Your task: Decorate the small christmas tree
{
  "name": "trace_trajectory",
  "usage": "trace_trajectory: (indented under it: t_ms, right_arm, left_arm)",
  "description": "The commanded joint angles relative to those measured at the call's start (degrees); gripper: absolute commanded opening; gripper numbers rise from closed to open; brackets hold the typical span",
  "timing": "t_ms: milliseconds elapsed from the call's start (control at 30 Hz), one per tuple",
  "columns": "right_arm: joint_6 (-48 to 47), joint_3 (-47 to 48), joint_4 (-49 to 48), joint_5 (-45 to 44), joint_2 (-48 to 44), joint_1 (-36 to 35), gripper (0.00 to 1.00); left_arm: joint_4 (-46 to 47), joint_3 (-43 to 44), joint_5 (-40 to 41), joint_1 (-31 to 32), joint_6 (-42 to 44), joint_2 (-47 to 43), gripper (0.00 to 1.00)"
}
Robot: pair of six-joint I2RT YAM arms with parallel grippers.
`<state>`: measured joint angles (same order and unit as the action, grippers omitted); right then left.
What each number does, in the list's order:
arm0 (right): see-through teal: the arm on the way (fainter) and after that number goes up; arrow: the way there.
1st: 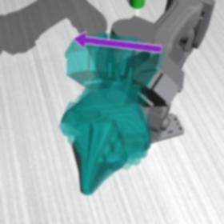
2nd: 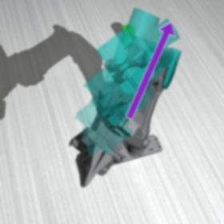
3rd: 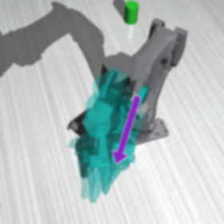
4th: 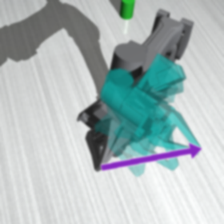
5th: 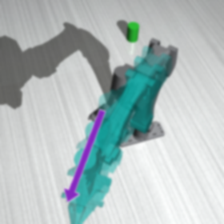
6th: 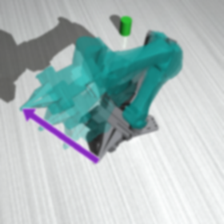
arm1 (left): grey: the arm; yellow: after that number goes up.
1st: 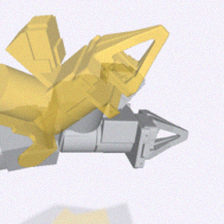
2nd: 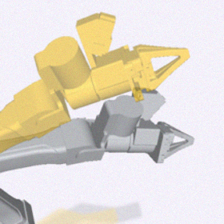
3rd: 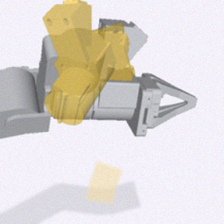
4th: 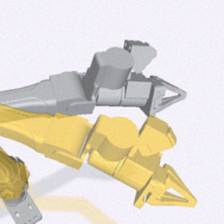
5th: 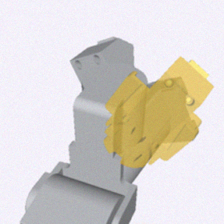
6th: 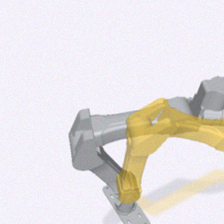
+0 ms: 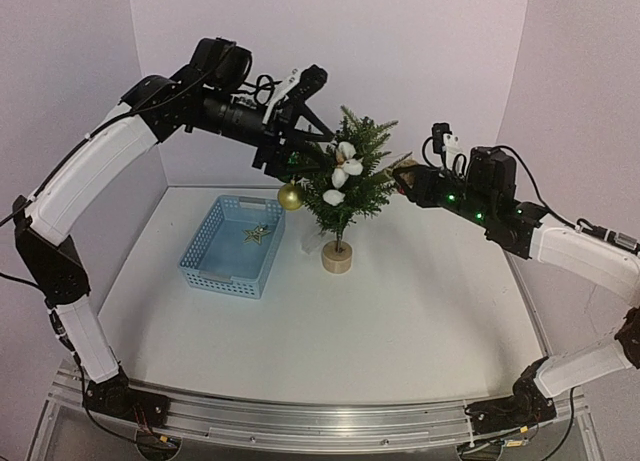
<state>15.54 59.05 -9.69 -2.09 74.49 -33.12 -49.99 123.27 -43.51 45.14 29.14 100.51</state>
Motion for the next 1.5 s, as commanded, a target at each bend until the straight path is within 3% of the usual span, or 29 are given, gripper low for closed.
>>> trace_trajectory:
  t_ms: [0, 267, 400, 533, 700, 833, 1133, 1467]
  right_arm:
    - [0.8, 1.8, -3.1, 1.5, 0.1, 0.2, 0.17]
    - [-0.9, 3.7, -3.2, 1.6, -0.3, 0.3, 0.16]
    - [-1.3, 4.1, -3.3, 2.2, -0.1, 0.7, 0.16]
    - [-1.4, 4.2, -3.3, 3.9, 0.0, 1.5, 0.15]
    - [-1.9, 4.0, -3.3, 5.4, -0.5, 2.3, 0.15]
    - [-2.1, 4.1, -3.3, 7.2, -0.4, 3.0, 0.15]
    - [-2.9, 4.1, -3.6, 10.8, -0.3, 3.8, 0.15]
    - [-3.4, 4.6, -3.8, 13.7, 0.0, 4.9, 0.14]
  left_arm:
    - [2.8, 4.4, 15.9, 4.3, 16.8, 4.0, 0.59]
    - [11.4, 3.5, 23.5, 9.7, 22.6, 8.2, 0.45]
    - [16.0, 3.7, 26.8, 11.4, 24.0, 10.8, 0.43]
    - [21.1, 4.5, 31.7, 11.5, 22.7, 13.9, 0.37]
    - [25.7, 5.5, 37.2, 11.5, 20.4, 17.4, 0.35]
    - [26.4, 5.7, 41.4, 11.2, 19.5, 18.9, 0.37]
    - [28.7, 6.7, 45.4, 10.9, 18.8, 20.2, 0.31]
    - [27.3, 8.9, 45.2, 10.4, 23.4, 23.1, 0.26]
